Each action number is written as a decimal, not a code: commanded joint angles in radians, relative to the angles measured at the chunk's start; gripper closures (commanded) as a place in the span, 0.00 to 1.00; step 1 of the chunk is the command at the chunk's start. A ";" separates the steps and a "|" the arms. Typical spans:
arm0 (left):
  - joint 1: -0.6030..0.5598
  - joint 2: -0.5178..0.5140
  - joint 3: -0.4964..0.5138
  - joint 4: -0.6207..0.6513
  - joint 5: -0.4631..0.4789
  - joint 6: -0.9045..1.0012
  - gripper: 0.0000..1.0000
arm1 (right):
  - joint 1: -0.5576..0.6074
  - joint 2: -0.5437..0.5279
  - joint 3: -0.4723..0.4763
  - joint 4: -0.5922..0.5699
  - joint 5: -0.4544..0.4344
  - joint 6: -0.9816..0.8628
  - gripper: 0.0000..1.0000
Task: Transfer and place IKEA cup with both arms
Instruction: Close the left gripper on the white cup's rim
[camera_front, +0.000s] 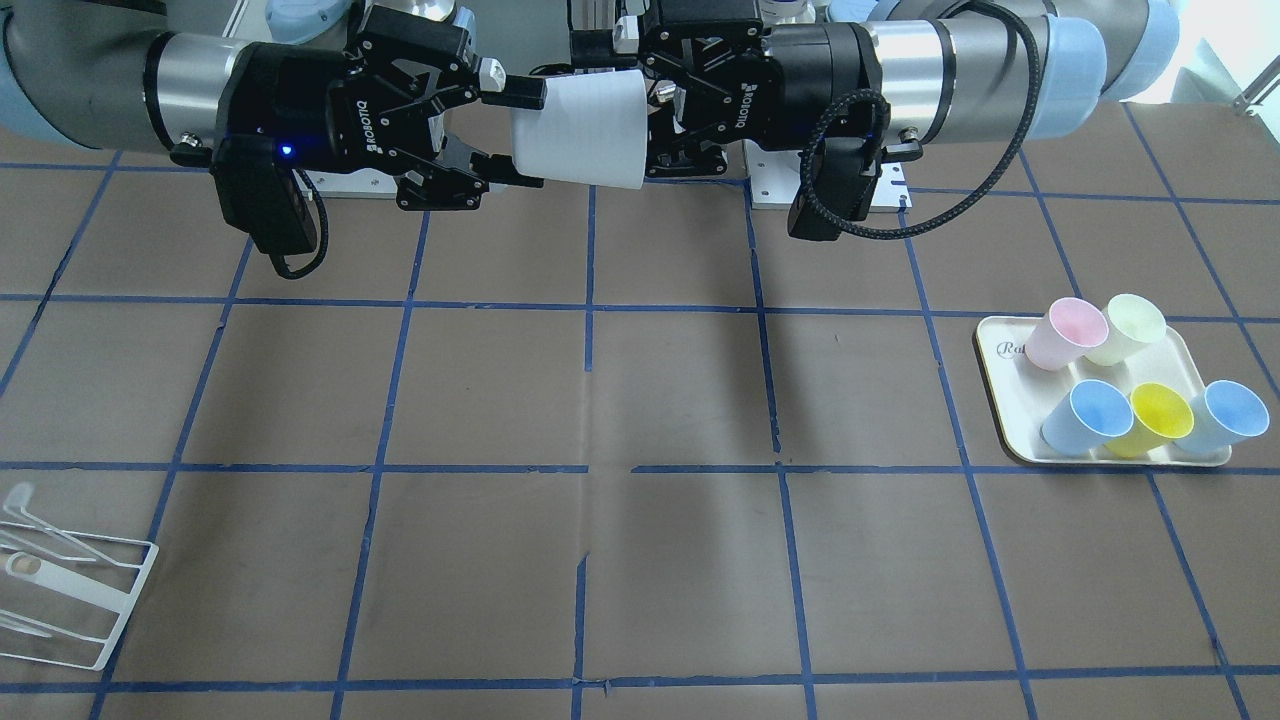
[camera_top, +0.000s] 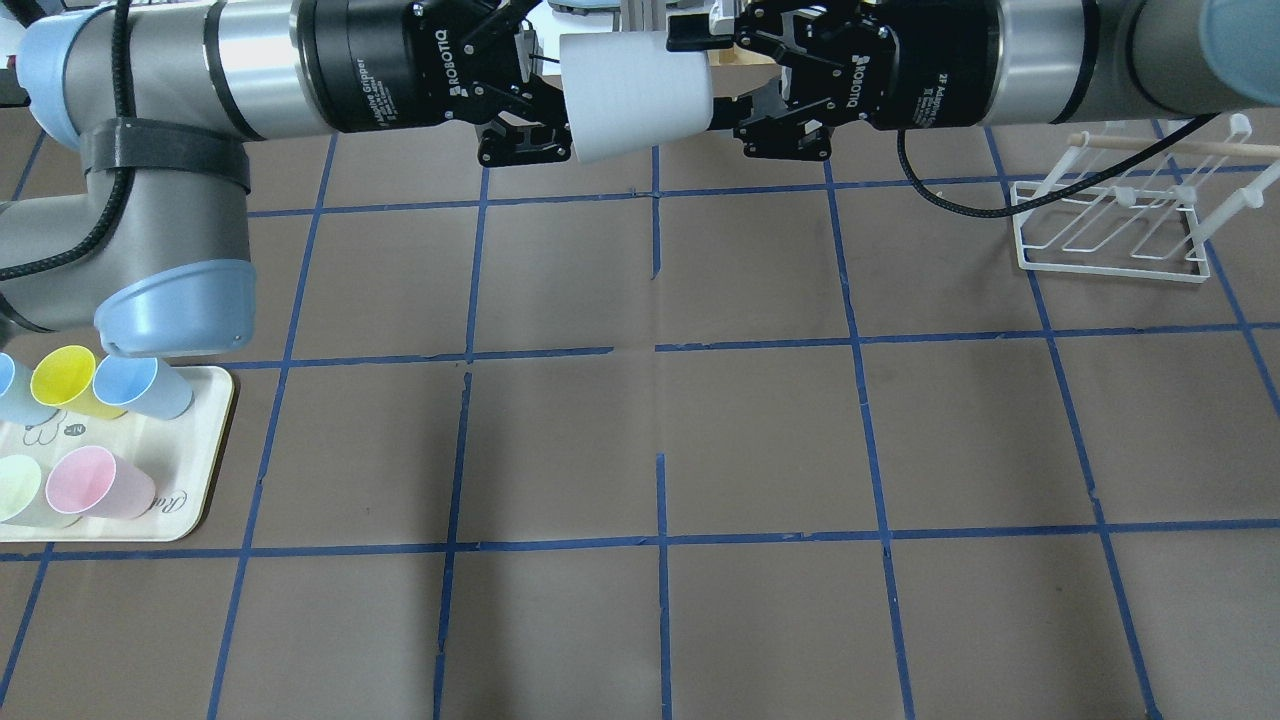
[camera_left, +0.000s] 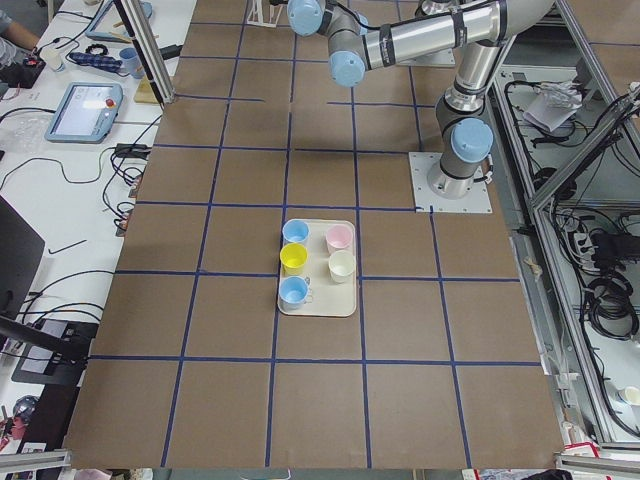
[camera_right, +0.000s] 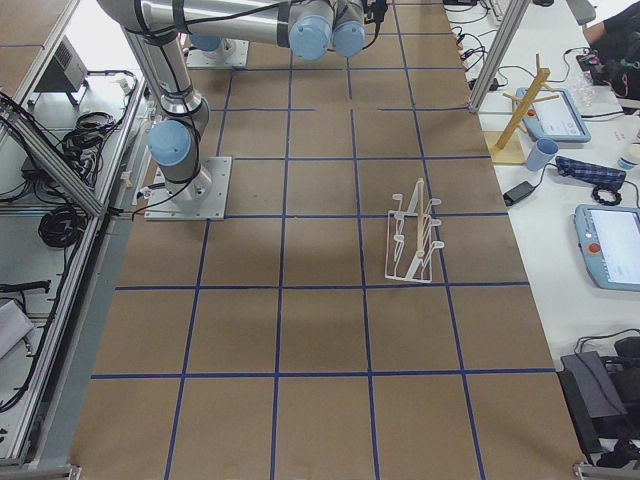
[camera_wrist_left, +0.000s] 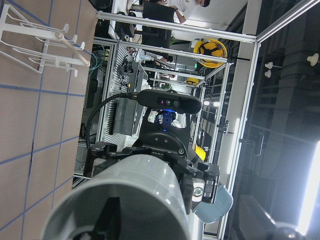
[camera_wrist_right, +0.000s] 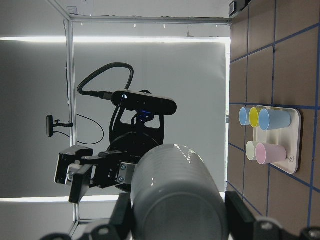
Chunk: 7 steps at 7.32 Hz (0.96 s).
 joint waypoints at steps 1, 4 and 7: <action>0.005 0.001 0.002 0.000 -0.001 -0.007 0.14 | -0.004 0.001 -0.001 0.000 0.000 0.002 0.64; 0.008 -0.009 0.015 0.021 0.026 -0.007 0.34 | -0.004 0.001 -0.003 0.000 0.000 0.005 0.62; 0.010 -0.002 0.031 0.018 0.042 -0.036 0.35 | -0.004 0.001 -0.003 0.000 0.000 0.005 0.62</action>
